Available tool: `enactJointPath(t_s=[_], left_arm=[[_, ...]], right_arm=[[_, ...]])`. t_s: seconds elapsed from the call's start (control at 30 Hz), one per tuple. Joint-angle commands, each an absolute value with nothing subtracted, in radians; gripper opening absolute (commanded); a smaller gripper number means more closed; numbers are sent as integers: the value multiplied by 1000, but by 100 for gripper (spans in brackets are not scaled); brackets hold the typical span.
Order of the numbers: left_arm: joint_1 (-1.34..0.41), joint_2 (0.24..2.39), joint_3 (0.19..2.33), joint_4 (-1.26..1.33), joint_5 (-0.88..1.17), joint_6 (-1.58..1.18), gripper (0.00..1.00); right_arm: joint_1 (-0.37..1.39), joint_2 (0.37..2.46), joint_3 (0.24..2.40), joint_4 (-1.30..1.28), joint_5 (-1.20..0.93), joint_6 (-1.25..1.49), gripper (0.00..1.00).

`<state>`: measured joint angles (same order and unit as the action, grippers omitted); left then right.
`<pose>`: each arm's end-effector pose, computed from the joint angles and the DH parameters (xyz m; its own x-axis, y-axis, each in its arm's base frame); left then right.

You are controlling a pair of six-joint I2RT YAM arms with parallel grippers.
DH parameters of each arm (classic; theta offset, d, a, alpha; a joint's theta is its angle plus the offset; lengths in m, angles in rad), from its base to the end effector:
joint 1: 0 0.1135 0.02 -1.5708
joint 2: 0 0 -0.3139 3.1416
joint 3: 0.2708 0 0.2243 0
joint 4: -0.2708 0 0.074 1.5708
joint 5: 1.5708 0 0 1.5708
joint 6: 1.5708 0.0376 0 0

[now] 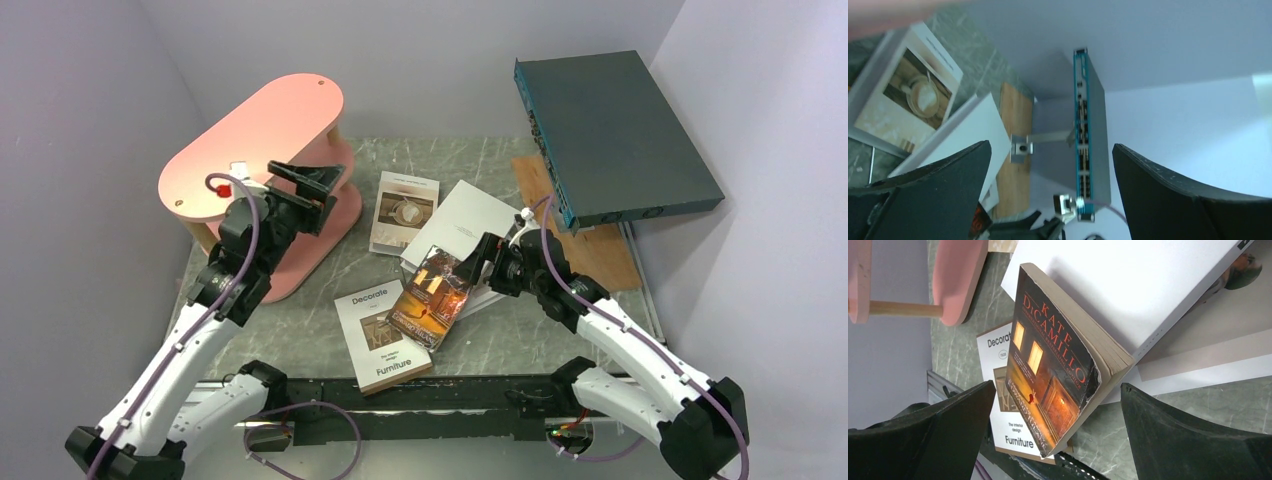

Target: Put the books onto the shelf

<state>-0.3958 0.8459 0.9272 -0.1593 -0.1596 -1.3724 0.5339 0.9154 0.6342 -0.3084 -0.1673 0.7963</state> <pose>0.1252 -0.0458 0.4172 -0.2440 -0.9471 -0.2086 -0.0243 0.2210 -0.9750 0.1219 0.0793 0.2983 -0.7786 0.3585 -0.5151 -0.0921 0.7466 0.6589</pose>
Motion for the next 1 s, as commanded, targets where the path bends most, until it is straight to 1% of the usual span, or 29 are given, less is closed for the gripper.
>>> enactJointPath(t_s=[0.0,0.17,0.27,0.4,0.57,0.77,0.93,0.97], left_arm=[[-507,840,1034,-241,-90,-1173,99],[-658,852,1082,-285,-46,-950,100],[-711,863,1111,-320,-35,-848,99],[-732,856,1137,-319,-39,-765,99],[-733,840,1210,-392,-152,-692,99],[-732,814,1235,-416,-230,-650,99],[-732,807,1233,-445,-268,-635,99],[-732,805,1232,-446,-271,-632,99]], right_arm=[[537,919,602,-264,-216,820,100],[557,915,530,-186,-261,903,100],[601,927,499,-139,-253,937,99],[644,971,458,-52,-266,989,99],[667,1002,397,113,-288,1063,97],[672,1051,377,210,-272,1074,91],[672,1083,358,298,-267,1093,79],[672,1092,360,301,-266,1094,75]])
